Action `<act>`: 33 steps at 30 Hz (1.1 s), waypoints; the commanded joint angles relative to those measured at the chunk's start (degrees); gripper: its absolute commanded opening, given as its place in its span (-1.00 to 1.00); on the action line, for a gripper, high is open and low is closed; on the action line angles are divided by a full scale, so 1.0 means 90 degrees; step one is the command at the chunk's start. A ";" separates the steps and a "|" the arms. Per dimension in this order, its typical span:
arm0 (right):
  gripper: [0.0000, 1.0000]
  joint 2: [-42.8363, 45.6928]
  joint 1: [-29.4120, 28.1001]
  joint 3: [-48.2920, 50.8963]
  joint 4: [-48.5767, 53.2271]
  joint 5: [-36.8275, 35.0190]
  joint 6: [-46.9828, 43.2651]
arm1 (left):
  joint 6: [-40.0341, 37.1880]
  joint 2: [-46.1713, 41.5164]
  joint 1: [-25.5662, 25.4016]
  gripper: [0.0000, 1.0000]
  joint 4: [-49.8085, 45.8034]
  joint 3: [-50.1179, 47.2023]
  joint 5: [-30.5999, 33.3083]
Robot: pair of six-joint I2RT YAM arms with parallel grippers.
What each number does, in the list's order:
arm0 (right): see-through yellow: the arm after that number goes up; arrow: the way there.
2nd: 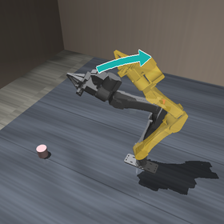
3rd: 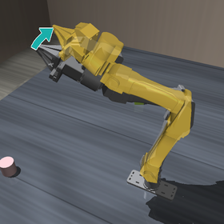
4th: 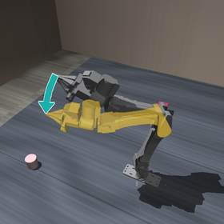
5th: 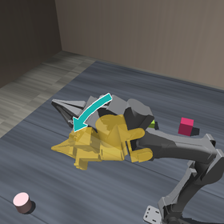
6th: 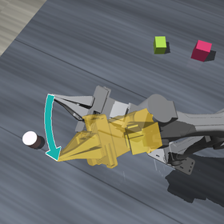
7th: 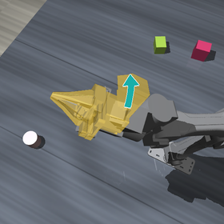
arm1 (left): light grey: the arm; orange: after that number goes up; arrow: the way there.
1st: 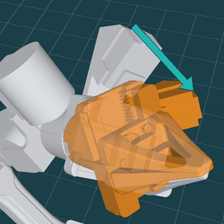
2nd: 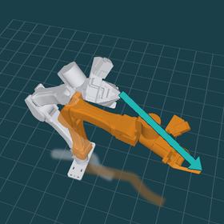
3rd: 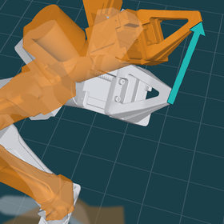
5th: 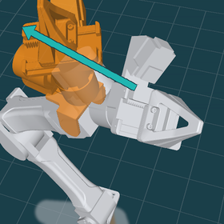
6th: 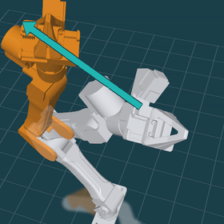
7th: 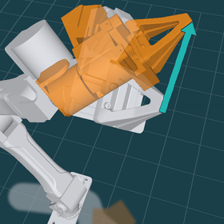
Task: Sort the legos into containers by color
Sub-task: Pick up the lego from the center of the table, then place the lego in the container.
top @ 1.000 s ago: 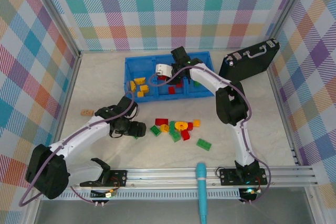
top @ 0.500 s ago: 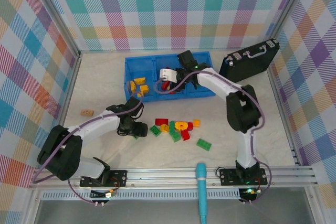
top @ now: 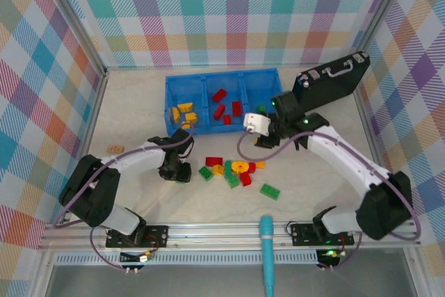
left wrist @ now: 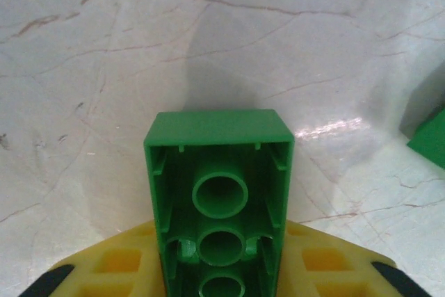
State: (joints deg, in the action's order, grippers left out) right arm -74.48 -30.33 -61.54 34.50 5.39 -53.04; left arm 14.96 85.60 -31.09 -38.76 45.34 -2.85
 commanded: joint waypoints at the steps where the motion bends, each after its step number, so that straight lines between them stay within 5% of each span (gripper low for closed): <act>1: 0.24 0.0912 -0.0014 0.0425 0.0776 -0.0205 0.0776 | -0.0246 0.0176 -0.0090 -0.45 -0.0274 0.0735 -0.0392; 11: 0.42 0.2352 -0.1284 0.1473 0.1150 -0.0686 0.4457 | -0.0988 0.1329 -0.0265 -0.48 -0.1455 0.5379 -0.0249; 14: 0.59 0.2508 -0.2001 0.1599 0.1009 -0.1384 0.4859 | -0.1202 0.2208 -0.0461 -0.48 -0.1454 0.6826 -0.0232; 18: 0.53 0.2165 -0.2216 0.1302 0.1111 -0.1607 0.5211 | -0.1340 0.3555 -0.0660 -0.48 -0.1473 0.8777 -0.0220; 25: 0.61 0.2127 -0.2500 0.1345 0.1295 -0.1864 0.4444 | -0.0912 0.5618 -0.0745 -0.48 -0.1162 1.1171 -0.0367; 33: 0.74 0.2006 -0.2509 0.1678 0.2344 -0.2051 0.2768 | -0.0603 0.6259 -0.0745 -0.43 -0.0588 1.1319 -0.0417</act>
State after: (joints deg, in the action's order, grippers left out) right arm -55.66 -52.60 -48.51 48.56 -10.83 -20.34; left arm 7.97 141.91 -37.65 -47.27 145.03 -5.50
